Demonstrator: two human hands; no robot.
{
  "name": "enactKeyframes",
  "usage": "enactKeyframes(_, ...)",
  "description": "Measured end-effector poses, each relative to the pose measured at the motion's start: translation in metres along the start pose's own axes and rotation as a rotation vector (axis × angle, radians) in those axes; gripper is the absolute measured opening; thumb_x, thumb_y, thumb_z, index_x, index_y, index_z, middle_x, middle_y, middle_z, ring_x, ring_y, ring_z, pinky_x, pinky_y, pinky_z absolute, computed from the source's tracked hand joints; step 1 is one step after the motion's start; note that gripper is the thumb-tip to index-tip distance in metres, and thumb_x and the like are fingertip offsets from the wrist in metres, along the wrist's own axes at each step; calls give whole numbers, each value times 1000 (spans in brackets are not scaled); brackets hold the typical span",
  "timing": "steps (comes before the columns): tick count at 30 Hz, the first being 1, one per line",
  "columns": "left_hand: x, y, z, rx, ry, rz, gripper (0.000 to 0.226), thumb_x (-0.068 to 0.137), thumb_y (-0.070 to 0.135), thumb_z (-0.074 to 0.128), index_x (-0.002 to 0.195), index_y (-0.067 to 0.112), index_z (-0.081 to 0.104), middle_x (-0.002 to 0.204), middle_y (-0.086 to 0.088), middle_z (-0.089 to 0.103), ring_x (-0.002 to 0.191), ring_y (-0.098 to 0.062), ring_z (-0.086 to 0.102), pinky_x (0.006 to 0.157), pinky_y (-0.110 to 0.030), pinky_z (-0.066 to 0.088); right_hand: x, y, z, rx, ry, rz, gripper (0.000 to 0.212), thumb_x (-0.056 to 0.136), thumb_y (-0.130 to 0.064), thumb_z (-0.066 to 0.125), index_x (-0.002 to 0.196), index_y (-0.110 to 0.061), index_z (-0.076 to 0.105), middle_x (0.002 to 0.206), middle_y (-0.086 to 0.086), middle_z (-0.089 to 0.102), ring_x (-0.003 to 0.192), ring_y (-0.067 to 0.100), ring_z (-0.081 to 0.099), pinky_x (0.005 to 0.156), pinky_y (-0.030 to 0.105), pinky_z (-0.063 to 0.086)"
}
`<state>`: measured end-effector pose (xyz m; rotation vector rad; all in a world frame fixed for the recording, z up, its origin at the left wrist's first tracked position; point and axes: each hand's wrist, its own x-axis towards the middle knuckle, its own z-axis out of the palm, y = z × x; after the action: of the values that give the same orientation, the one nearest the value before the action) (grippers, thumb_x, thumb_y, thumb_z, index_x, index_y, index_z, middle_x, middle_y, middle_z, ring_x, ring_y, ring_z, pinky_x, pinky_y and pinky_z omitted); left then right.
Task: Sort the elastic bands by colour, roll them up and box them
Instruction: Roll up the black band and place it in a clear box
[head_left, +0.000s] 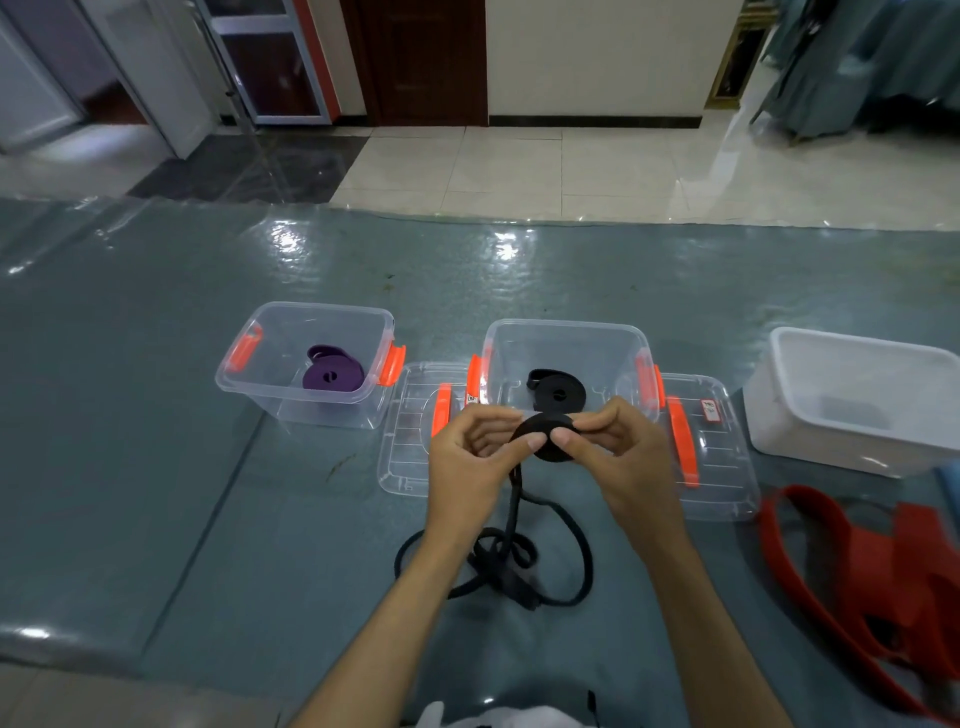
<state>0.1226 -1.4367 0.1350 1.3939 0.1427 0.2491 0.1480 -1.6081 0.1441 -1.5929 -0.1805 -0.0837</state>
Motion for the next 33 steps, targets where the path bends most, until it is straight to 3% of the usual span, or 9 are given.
enactKeyframes(4,0,1,1,-47,-31,-17,18,82,3,87,94,15,81,105,-11,79,105,-26,76,95,-31,59,0,-5,1,104,62,-20,17,87,-6,83,97,-17,74,97,7,79,95,26,79,81,35,65)
enactKeyframes(8,5,11,-6,-43,-92,-1,22,82,4,86,96,21,84,101,-7,81,98,-21,78,87,-23,59,-4,-6,1,162,-16,1,15,88,-8,82,94,-20,75,99,4,80,95,22,80,78,26,64)
enactKeyframes(12,7,14,-2,-31,-79,47,16,81,8,89,92,17,81,98,-9,81,97,-26,79,87,-27,61,-3,-4,-1,73,-3,21,21,80,-19,87,84,-12,68,91,9,80,88,25,80,78,39,67)
enactKeyframes(16,7,13,-4,-2,-152,58,30,83,0,84,105,21,83,110,-6,79,107,-21,76,94,-27,59,-2,-8,-1,72,76,-81,19,86,-16,85,102,-23,76,97,4,79,93,27,79,81,45,65)
enactKeyframes(18,7,15,-7,-6,-175,39,34,83,1,84,108,24,83,111,-7,79,106,-20,76,93,-27,60,-1,-10,0,60,51,-116,19,88,-16,82,105,-22,77,101,1,79,96,25,79,82,41,66)
enactKeyframes(22,9,18,-9,45,-128,63,29,78,14,92,100,31,82,101,-3,81,95,-22,79,86,-27,62,0,-13,1,51,2,-57,23,81,-17,85,94,-14,68,97,2,79,93,18,80,77,27,64)
enactKeyframes(25,7,17,-5,51,-85,85,24,78,15,92,95,28,81,98,-3,81,96,-22,78,88,-28,61,2,-16,0,24,36,-78,26,79,-12,89,92,-18,67,91,9,78,86,21,80,74,32,65)
enactKeyframes(28,8,20,-5,34,-142,114,25,80,16,89,100,31,83,104,-1,81,103,-21,77,93,-27,59,2,-20,1,60,36,-144,31,84,-6,86,107,-21,72,90,-3,78,84,19,79,72,27,63)
enactKeyframes(33,14,27,-12,139,-196,197,27,82,21,88,104,33,81,106,-2,79,104,-26,75,94,-36,59,0,-21,1,60,33,-160,25,85,-4,84,107,-7,74,98,0,78,96,21,79,81,33,65)
